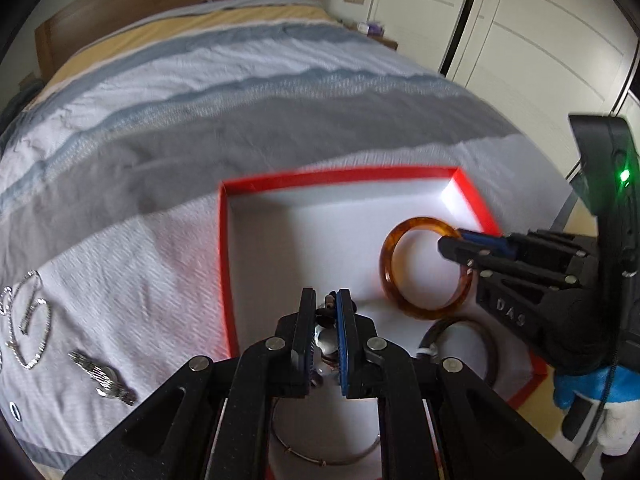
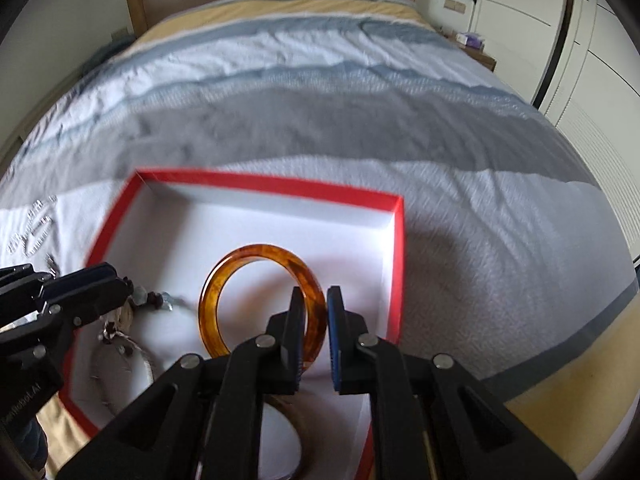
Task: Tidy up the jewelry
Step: 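Carry the beaded bracelet and amber bangle over the red box with both tools, then open both tools to drop the bracelet and bangle into the box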
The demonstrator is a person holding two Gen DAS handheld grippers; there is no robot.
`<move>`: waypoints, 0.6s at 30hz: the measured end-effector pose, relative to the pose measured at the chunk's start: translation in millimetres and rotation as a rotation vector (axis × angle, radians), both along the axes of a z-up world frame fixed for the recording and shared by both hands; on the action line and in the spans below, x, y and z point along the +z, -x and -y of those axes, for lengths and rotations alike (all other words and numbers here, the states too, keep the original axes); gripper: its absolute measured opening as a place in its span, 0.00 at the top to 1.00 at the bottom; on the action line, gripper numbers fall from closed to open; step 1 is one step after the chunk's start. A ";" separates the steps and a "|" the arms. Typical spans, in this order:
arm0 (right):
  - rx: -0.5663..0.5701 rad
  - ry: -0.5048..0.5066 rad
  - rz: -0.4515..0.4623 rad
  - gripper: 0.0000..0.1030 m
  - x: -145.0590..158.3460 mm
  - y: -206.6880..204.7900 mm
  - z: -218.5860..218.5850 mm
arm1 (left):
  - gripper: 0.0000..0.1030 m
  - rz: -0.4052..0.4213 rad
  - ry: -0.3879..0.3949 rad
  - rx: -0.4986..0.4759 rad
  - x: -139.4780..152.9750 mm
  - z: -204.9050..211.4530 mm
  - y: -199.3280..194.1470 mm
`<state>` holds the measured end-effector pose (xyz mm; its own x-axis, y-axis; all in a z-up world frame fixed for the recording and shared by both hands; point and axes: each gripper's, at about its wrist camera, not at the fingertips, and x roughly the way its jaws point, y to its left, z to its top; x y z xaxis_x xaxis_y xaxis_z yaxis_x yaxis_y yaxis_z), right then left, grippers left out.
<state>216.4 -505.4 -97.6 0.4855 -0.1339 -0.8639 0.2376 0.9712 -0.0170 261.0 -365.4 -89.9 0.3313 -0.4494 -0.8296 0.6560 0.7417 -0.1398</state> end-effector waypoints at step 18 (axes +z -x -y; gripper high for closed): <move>-0.024 0.077 0.019 0.72 42.0 27.1 -0.2 | 0.61 -0.067 0.040 0.048 15.5 -28.7 13.3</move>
<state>189.3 -505.2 -55.6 0.4978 -0.2116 -0.8411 0.2622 0.9611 -0.0867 247.7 -336.8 -74.4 0.2977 -0.4673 -0.8325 0.6080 0.7651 -0.2121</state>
